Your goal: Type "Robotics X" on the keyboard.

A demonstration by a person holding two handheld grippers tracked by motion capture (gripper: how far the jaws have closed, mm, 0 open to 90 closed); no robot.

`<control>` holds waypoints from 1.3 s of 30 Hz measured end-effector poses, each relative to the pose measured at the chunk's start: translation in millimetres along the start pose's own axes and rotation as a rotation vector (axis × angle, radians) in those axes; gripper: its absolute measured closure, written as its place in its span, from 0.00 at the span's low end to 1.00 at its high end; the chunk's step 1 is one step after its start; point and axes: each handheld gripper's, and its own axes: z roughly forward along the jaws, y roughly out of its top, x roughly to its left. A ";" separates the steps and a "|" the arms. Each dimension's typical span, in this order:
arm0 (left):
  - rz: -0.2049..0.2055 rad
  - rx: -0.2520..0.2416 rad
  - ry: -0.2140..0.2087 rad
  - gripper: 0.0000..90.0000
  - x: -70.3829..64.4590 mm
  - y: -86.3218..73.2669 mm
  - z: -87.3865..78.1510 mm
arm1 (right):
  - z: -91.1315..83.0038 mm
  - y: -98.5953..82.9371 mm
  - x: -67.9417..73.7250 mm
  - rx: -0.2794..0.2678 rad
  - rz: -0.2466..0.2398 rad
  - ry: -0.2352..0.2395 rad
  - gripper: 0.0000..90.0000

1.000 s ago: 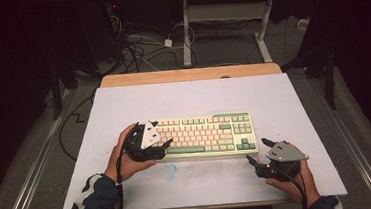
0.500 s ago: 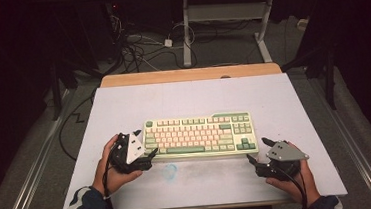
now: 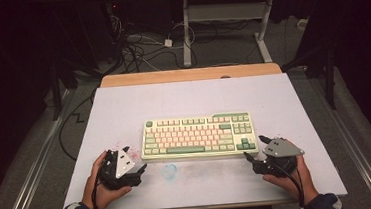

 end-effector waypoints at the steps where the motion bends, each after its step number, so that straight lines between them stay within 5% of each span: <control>1: -0.012 0.000 -0.001 0.21 0.4 -0.2 -0.8 | 0.9 1.1 -0.5 0.003 0.005 0.001 0.32; 17: -0.032 0.017 0.003 0.21 2.8 -1.6 4.0 | 31.6 37.7 -16.3 0.022 0.037 0.062 0.40; 23: -0.031 0.023 0.005 0.21 2.0 -1.6 5.1 | 45.9 57.1 -18.0 0.017 0.058 0.083 0.57; 31: -0.036 0.023 -0.007 0.21 1.8 -1.6 3.7 | 70.8 84.7 -3.9 0.033 0.035 0.156 0.95; 39: -0.036 0.030 -0.012 0.21 2.3 -2.6 3.4 | 104.5 102.0 22.4 0.083 -0.016 0.215 1.00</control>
